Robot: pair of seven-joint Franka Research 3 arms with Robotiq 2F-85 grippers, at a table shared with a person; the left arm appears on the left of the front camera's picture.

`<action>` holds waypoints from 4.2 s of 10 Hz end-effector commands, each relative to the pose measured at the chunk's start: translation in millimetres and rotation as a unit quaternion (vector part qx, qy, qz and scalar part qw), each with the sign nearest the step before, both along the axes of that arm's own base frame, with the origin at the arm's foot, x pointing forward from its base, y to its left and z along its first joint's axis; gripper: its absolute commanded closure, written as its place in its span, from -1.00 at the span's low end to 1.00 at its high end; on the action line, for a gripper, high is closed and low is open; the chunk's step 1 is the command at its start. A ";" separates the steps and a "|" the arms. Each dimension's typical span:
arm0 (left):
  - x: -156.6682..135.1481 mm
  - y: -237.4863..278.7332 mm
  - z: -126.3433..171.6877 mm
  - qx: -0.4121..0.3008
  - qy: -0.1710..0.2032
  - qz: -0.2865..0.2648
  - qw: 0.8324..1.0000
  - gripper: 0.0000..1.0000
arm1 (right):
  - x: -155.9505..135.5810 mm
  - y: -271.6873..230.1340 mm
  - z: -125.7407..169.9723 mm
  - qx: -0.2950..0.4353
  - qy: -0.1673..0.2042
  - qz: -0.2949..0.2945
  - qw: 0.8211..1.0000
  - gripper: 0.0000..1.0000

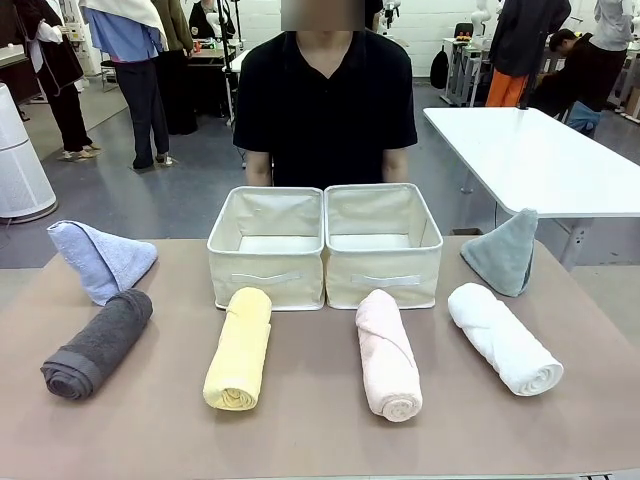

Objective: Sort the towels based on their folding style.
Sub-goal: Pick up one triangle-folded towel and place it in the left Fabric basket.

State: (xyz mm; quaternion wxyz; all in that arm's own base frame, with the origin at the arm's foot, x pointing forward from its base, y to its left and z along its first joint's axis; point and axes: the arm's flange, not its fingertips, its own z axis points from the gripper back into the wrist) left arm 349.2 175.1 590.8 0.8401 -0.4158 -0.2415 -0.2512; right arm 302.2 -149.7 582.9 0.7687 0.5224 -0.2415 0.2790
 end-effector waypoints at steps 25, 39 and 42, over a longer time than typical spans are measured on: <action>2.7 5.6 3.6 -0.001 -0.005 -0.006 1.000 -1.00 | 15.6 -17.5 -4.0 0.004 0.022 -0.008 1.000 -1.00; 2.7 5.6 3.6 -0.001 -0.005 -0.006 1.000 -1.00 | -20.0 -37.1 5.9 -0.053 -0.047 -0.164 0.984 -1.00; 25.6 -19.0 -3.7 0.099 0.029 0.021 0.994 -1.00 | -20.0 -37.1 5.9 -0.053 -0.047 -0.164 0.984 -1.00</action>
